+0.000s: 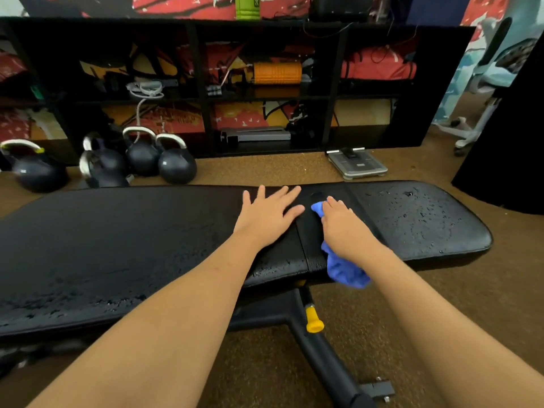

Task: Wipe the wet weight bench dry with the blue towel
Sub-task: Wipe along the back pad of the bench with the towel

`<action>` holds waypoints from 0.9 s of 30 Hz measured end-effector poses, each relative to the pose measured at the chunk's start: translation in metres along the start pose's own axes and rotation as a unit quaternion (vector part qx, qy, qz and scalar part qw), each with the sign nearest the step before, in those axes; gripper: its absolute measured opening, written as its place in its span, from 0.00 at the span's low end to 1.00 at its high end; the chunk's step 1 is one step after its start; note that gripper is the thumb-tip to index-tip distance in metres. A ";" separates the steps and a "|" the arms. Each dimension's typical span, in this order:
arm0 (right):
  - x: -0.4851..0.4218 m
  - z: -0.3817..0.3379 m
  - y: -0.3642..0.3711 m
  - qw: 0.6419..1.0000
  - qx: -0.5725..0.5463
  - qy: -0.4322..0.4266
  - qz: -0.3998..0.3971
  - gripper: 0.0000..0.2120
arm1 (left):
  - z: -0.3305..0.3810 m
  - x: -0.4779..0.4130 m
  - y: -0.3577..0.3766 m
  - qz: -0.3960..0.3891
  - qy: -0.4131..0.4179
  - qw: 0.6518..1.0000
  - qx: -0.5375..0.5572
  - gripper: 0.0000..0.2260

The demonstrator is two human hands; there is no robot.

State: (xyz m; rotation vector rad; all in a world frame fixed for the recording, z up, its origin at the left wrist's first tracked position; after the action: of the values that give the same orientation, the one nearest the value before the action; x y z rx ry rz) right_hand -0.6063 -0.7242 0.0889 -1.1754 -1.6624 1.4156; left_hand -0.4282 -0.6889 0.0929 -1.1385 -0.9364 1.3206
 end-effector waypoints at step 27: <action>-0.096 0.013 -0.017 0.996 0.036 0.068 -0.047 0.17 | 0.004 -0.001 -0.002 -0.038 0.053 0.998 -0.020 0.29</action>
State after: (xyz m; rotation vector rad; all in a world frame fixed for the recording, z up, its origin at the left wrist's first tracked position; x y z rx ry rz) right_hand -0.5846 -0.8183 0.1093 -1.1127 -1.5395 1.2967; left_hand -0.4316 -0.6888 0.0962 -1.1812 -0.9218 1.1734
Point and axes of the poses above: each hand's wrist, its own x-axis away from the middle knuckle, its own y-axis out of the palm, z = x × y, the point moved 2 cm from there along -x, towards the middle knuckle, and after that the axes turned 5 degrees about y, right-handed, at the moved point
